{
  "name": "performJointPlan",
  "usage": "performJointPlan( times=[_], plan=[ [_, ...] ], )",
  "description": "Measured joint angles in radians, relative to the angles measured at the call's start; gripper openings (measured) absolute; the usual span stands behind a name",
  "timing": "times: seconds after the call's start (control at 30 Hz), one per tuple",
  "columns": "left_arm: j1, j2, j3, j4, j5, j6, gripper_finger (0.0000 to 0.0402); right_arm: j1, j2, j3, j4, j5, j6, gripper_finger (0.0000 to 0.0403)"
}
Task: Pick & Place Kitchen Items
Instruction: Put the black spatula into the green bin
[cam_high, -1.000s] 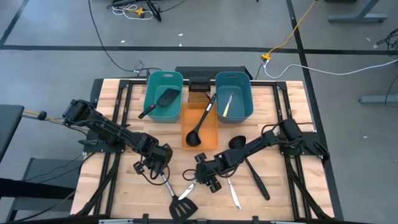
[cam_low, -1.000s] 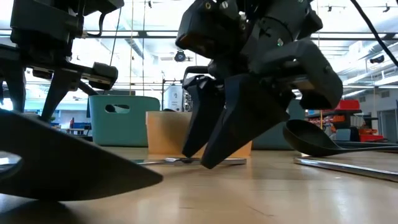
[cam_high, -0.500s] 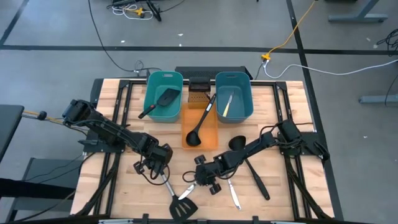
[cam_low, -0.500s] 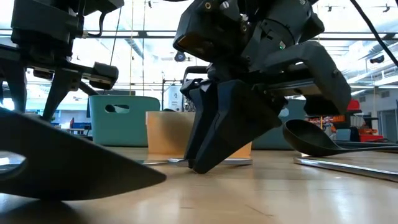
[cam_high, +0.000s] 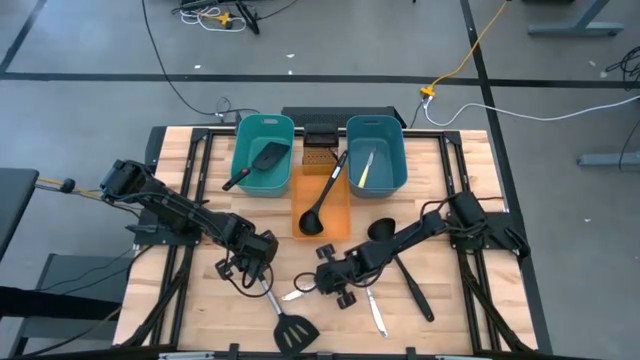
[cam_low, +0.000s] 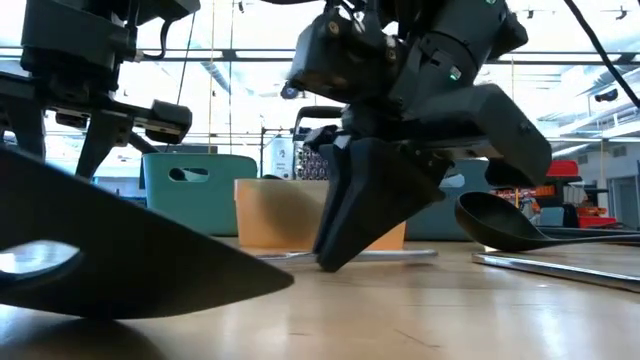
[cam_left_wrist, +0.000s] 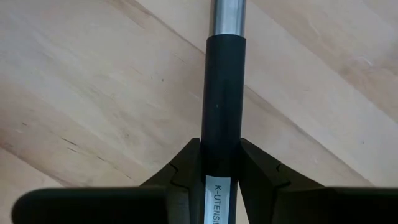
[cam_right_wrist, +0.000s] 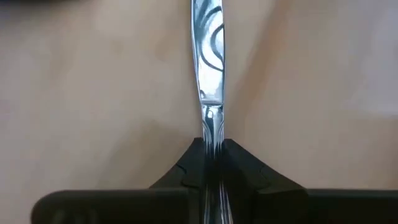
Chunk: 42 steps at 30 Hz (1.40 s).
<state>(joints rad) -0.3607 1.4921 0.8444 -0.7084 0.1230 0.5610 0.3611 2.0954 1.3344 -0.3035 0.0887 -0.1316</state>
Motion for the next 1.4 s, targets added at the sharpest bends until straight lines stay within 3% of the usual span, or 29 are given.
performJointPlan(
  times=[0.5,0.73,0.93,1.2,1.4],
  plan=[
    [0.000,0.000,0.000,-0.002,-0.010,0.002,0.0085,-0.003,-0.016,-0.001,-0.078,-0.025,0.020,0.0041],
    [0.000,0.000,0.000,-0.005,-0.014,0.001,0.0085,-0.005,-0.016,-0.001,-0.074,-0.038,0.024,0.0100],
    [0.000,0.000,0.000,-0.006,-0.015,0.001,0.0085,-0.014,-0.016,-0.001,-0.074,-0.052,0.045,0.0108],
    [0.000,0.000,0.000,-0.008,-0.015,0.000,0.0085,-0.020,-0.109,-0.008,-0.120,-0.033,0.045,0.0091],
    [0.000,0.000,0.000,-0.009,-0.015,0.000,0.0085,-0.021,-0.311,-0.050,-0.101,0.016,0.020,0.0011]
  ],
)
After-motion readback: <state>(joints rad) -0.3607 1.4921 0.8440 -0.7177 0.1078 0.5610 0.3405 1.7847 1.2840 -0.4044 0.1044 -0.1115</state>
